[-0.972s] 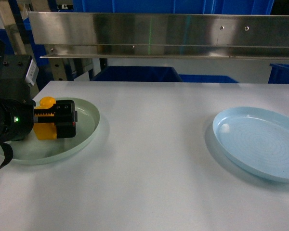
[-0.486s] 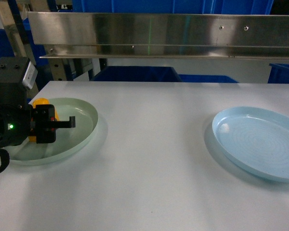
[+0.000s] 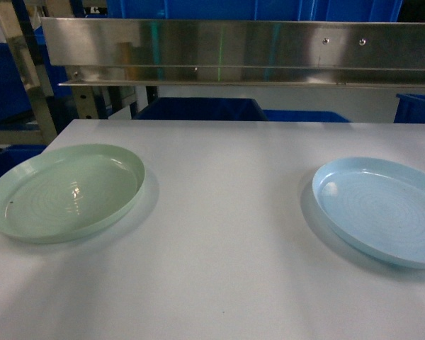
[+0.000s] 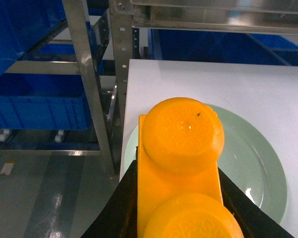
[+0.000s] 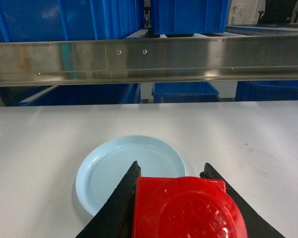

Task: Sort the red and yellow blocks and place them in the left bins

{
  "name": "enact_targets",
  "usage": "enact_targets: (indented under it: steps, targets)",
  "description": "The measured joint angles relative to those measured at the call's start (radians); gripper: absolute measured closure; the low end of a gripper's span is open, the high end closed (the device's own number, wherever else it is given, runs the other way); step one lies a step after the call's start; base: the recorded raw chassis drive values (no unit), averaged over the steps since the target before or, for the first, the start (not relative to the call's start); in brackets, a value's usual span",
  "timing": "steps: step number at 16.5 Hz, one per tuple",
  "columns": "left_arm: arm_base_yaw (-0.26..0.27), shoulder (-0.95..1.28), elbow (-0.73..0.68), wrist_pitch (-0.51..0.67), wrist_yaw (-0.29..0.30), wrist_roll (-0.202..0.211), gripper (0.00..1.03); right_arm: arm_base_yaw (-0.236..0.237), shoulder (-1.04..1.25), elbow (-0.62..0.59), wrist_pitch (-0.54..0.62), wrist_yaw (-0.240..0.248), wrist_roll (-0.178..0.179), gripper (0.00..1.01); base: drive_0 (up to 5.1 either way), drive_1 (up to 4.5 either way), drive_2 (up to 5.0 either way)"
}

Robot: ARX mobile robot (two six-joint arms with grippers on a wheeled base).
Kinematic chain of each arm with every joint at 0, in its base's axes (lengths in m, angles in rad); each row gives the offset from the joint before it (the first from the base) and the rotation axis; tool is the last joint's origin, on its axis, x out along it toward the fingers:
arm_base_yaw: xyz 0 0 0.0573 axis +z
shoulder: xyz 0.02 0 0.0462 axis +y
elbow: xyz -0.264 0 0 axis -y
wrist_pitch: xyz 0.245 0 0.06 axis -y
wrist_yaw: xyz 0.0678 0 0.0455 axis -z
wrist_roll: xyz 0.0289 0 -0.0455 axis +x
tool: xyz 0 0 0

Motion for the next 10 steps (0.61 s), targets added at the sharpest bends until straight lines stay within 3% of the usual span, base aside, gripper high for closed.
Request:
enact_targets:
  steps: [1, 4, 6, 10]
  targets:
    - [0.057, -0.145, -0.063, -0.069, 0.06, 0.003, 0.76, 0.0, 0.0, 0.0, 0.0, 0.0, 0.0, 0.72, 0.0, 0.0, 0.0]
    - [0.133, -0.394, -0.188, -0.142, 0.074, 0.026, 0.76, 0.0, 0.0, 0.0, 0.0, 0.0, 0.0, 0.72, 0.0, 0.0, 0.0]
    - [0.1, -0.521, -0.251, -0.146, 0.07, 0.059, 0.76, 0.0, 0.0, 0.0, 0.0, 0.0, 0.0, 0.72, 0.0, 0.0, 0.0]
    - [0.061, -0.452, -0.242, -0.098, 0.055, 0.074, 0.76, 0.0, 0.0, 0.0, 0.0, 0.0, 0.0, 0.72, 0.0, 0.0, 0.0]
